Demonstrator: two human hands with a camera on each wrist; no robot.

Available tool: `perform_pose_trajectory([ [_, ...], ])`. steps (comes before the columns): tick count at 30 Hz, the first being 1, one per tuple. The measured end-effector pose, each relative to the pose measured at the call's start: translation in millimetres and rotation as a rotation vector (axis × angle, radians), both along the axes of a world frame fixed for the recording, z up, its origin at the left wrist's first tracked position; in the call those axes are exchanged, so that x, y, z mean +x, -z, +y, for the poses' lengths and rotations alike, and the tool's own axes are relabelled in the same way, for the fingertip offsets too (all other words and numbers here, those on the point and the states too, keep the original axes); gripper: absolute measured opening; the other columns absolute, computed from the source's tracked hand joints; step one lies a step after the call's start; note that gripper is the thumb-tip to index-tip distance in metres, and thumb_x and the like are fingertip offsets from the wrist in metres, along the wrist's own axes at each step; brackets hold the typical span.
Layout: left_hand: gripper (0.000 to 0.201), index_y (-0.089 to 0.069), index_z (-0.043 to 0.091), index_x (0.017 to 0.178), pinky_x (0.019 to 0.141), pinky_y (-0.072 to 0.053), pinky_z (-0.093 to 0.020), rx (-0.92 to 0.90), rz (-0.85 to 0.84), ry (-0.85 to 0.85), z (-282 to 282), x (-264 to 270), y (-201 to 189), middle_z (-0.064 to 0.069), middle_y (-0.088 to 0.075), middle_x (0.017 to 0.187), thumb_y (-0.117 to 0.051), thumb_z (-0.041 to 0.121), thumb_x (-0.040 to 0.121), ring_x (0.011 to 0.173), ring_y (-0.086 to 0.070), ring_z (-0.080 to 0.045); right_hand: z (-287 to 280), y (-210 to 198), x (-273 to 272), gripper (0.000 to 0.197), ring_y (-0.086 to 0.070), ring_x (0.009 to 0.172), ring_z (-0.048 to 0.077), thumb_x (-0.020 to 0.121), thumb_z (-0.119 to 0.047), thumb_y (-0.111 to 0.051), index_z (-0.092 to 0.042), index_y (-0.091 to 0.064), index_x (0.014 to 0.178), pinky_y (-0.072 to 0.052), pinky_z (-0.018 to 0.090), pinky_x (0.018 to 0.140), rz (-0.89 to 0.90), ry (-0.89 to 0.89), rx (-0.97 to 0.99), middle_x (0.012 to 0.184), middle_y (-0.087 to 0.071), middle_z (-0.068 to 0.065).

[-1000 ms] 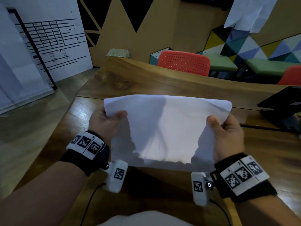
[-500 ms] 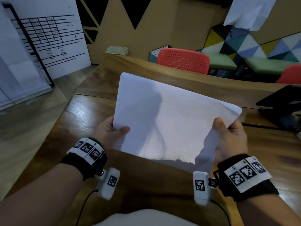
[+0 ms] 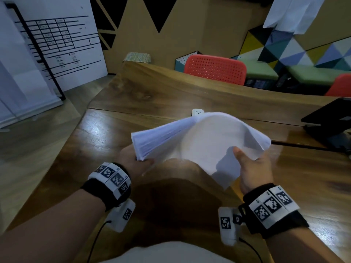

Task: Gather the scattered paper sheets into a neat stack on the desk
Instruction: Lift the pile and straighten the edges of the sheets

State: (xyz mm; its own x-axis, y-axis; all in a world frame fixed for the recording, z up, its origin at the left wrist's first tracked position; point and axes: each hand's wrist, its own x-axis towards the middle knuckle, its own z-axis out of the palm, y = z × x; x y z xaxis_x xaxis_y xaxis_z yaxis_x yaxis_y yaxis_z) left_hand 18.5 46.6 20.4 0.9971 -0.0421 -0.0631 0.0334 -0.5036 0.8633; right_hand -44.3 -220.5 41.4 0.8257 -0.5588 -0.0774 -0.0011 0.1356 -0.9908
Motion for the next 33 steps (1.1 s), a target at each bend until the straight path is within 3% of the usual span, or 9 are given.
perform_pose_trajectory([
  [6,0.031,-0.064,0.007,0.102,0.064,-0.045,-0.020,-0.198,0.032,-0.074,-6.3,-4.4,-0.1,0.011,-0.059,0.074,-0.073,0.005,0.073,0.074,-0.058,-0.011,3.4,14.9,-8.8,0.032,-0.065,0.096,0.021,0.079,-0.002,-0.068,-0.025,-0.062,0.101,-0.051,0.045,0.090,0.094,-0.070,-0.006,0.101,-0.069,0.000],
  [10,0.029,-0.060,0.031,0.083,0.048,-0.045,-0.005,-0.391,-0.094,-0.051,-5.6,-13.3,-15.9,0.009,-0.065,0.079,-0.079,0.017,0.067,0.063,-0.065,0.003,4.4,-1.7,-10.4,0.005,-0.057,0.083,0.018,0.087,-0.021,-0.060,-0.026,-0.058,0.087,-0.047,0.034,0.069,0.049,-0.037,0.016,0.089,-0.061,0.000],
  [13,0.017,-0.062,0.033,0.069,0.046,-0.047,-0.014,-0.573,-0.118,-0.143,-6.7,-11.3,-27.5,0.010,-0.064,0.067,-0.070,0.040,0.055,0.060,-0.061,-0.006,3.2,-8.2,-6.5,0.021,-0.051,0.072,0.018,0.093,-0.031,-0.050,-0.023,-0.054,0.074,-0.040,0.033,0.067,0.068,-0.001,0.025,0.077,-0.054,0.001],
  [19,0.015,-0.065,0.024,0.057,0.042,-0.045,-0.016,-0.620,-0.070,-0.257,-11.9,-0.4,-30.6,0.011,-0.062,0.048,-0.065,0.026,0.072,0.047,-0.057,-0.003,1.5,-11.2,2.5,0.027,-0.048,0.066,0.018,0.090,-0.025,-0.054,-0.019,-0.056,0.065,-0.039,0.033,0.067,0.083,0.051,0.003,0.068,-0.049,0.001],
  [24,0.016,-0.072,0.018,0.067,0.062,-0.049,-0.031,-0.614,-0.050,-0.325,-10.9,5.1,-25.5,0.003,-0.069,0.064,-0.062,0.022,0.078,0.071,-0.061,-0.019,-4.4,-8.0,8.0,0.026,-0.047,0.076,0.025,0.086,-0.026,-0.057,-0.021,-0.060,0.061,-0.038,0.037,0.071,0.116,0.047,-0.036,0.071,-0.048,0.008],
  [26,0.019,-0.070,0.020,0.067,0.060,-0.048,-0.029,-0.620,-0.068,-0.306,-9.3,5.8,-24.3,0.009,-0.070,0.061,-0.064,0.035,0.078,0.069,-0.060,-0.018,-5.0,-8.2,10.5,0.026,-0.048,0.078,0.026,0.084,-0.030,-0.057,-0.025,-0.062,0.059,-0.039,0.038,0.072,0.117,0.036,-0.041,0.073,-0.049,0.007],
  [28,0.044,-0.065,0.025,0.070,0.057,-0.052,-0.029,-0.653,-0.086,-0.212,-6.2,4.1,-22.7,0.010,-0.071,0.067,-0.070,0.067,0.056,0.067,-0.062,-0.016,-4.2,-10.2,10.3,0.022,-0.054,0.085,0.028,0.082,-0.038,-0.060,-0.031,-0.064,0.062,-0.045,0.041,0.079,0.106,0.034,-0.038,0.078,-0.055,0.005],
  [30,0.067,-0.059,0.027,0.078,0.053,-0.054,-0.025,-0.655,-0.092,-0.115,-4.1,2.2,-20.1,0.009,-0.070,0.073,-0.078,0.069,0.031,0.066,-0.065,-0.010,-3.7,-11.7,6.8,0.029,-0.062,0.081,0.021,0.065,-0.058,-0.071,-0.032,-0.062,0.075,-0.053,0.036,0.074,0.052,-0.025,0.043,0.083,-0.060,0.001],
  [33,0.043,-0.057,0.021,0.083,0.048,-0.051,-0.014,-0.576,-0.067,-0.104,-8.4,-2.1,-22.2,0.002,-0.065,0.075,-0.088,0.022,0.052,0.057,-0.063,0.001,-5.3,-5.4,5.2,0.079,-0.068,0.067,0.008,0.022,-0.060,-0.086,-0.032,-0.059,0.090,-0.054,0.024,0.054,-0.024,-0.171,0.055,0.092,-0.063,-0.002],
])
